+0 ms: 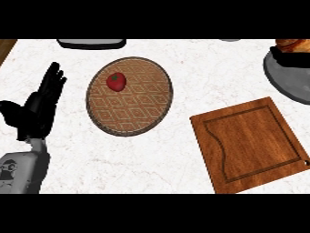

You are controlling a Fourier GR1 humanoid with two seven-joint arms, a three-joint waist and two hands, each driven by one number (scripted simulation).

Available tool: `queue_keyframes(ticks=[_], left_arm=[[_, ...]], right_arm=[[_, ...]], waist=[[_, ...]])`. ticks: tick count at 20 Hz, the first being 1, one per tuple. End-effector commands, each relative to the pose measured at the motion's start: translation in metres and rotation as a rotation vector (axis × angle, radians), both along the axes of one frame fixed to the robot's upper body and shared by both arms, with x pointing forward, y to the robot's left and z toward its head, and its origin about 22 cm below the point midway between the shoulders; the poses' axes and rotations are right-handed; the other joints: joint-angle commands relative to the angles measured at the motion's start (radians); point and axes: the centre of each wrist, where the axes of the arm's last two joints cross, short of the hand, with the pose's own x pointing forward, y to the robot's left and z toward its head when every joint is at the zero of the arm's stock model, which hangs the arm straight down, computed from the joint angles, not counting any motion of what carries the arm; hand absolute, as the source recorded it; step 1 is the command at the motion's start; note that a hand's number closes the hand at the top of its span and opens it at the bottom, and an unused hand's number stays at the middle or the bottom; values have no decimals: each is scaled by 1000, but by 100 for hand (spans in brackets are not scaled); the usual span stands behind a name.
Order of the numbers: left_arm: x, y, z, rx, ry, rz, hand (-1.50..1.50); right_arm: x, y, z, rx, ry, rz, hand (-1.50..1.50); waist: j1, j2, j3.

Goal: Pick the croissant from the cutting board and place it in the pan

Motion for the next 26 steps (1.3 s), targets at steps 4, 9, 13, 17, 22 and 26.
queue_keyframes(ticks=[4, 9, 13, 17, 22, 26], left_arm=[[6, -8, -2, 1, 7, -21, 0], [2, -10, 0, -7, -11, -43, 0], [4, -8, 2, -2, -21, -52, 0], [5, -10, -1, -13, -28, -70, 0], [10, -16, 3, 14, -33, -69, 0], [15, -12, 19, 12, -44, -56, 0]], right_arm=[[-6, -86, -19, -153, 11, -129, 150], [-15, -126, -18, -184, 10, -207, 150], [-25, -133, -52, -156, 33, -222, 150], [-30, -137, -64, -144, 44, -222, 150], [-29, -131, -81, 181, 183, -118, -150], [-35, -135, -88, 286, 172, -42, -150]], waist=[[15, 12, 1], [53, 25, 4], [58, 29, 6], [70, 34, 7], [74, 42, 11], [67, 34, 11]])
